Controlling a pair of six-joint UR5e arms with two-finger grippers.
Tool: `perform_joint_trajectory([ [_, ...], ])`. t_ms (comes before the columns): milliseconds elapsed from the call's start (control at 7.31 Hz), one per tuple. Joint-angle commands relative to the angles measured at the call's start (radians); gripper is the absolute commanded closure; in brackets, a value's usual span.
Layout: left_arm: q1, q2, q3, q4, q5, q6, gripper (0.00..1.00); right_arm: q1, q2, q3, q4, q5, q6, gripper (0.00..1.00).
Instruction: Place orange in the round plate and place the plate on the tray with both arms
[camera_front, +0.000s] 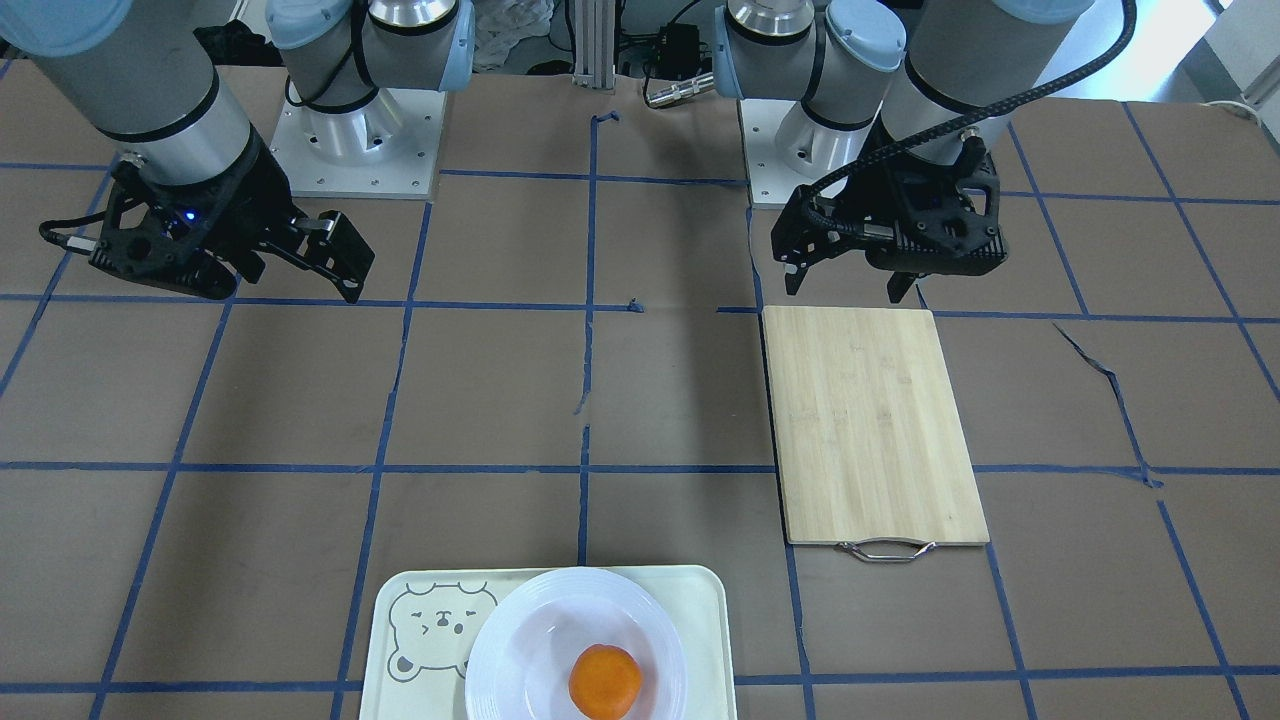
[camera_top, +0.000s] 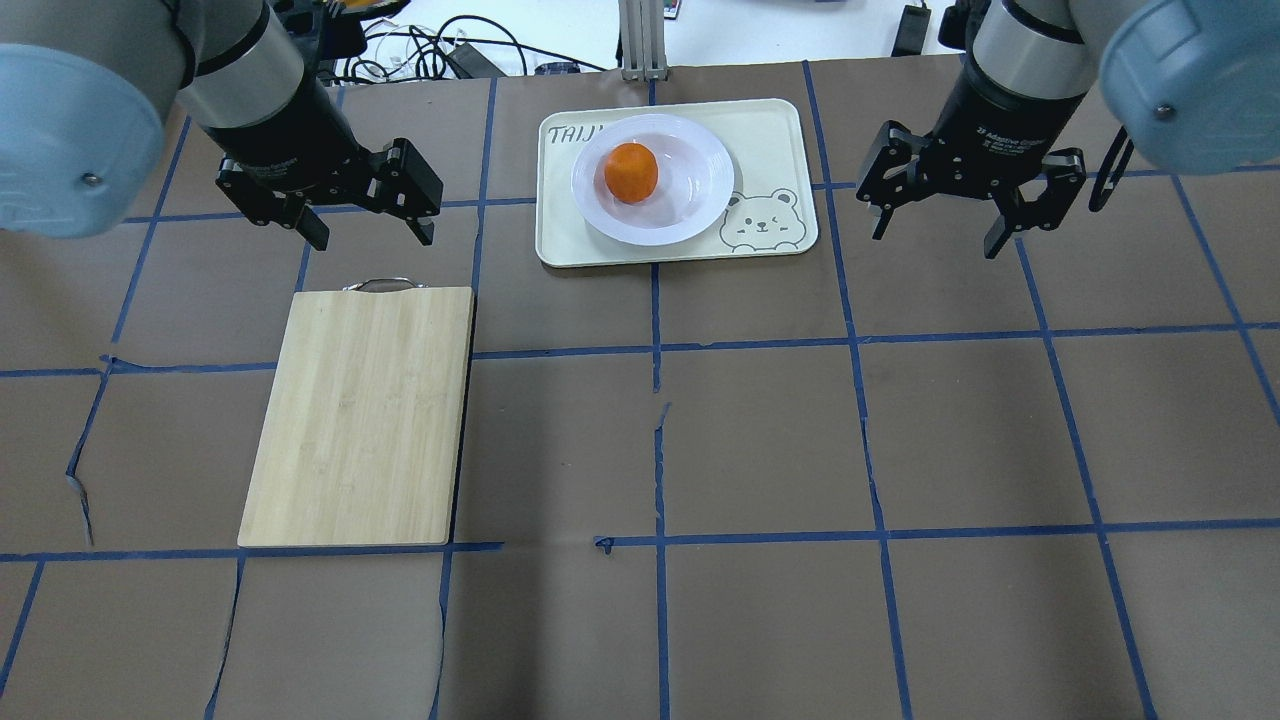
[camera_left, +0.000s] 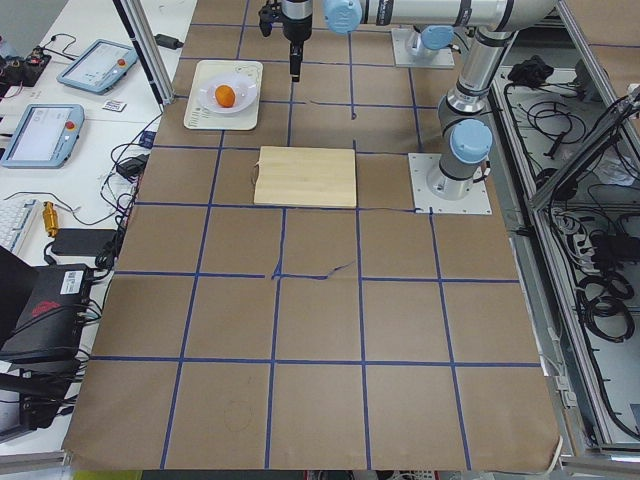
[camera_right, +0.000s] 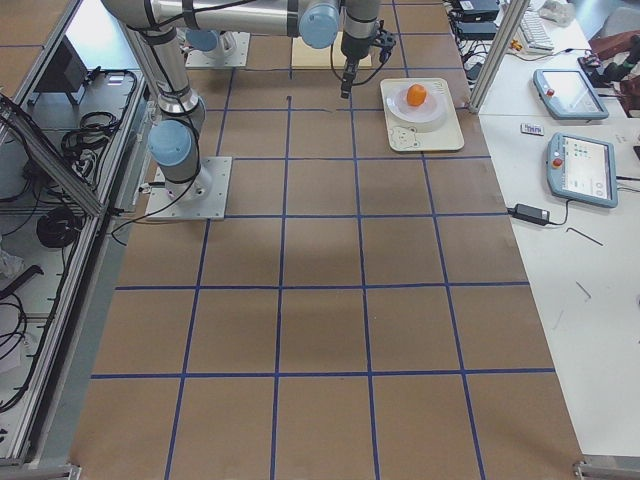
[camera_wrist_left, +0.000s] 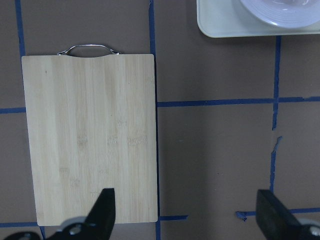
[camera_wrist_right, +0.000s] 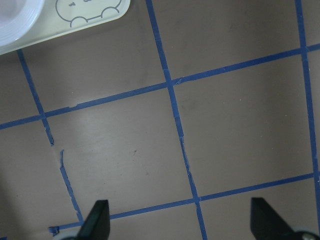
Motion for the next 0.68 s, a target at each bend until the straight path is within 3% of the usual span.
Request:
perform_joint_trajectory([
  [0,0.0,0.0,-0.001,0.0,0.0,0.0,0.0,0.002,-0.025,0.005,0.004,0.001,0.003,0.0],
  [547,0.0,0.0,0.0,0.0,0.0,0.0,0.0,0.002,-0.066,0.003,0.03,0.002,-0.002,0.0],
])
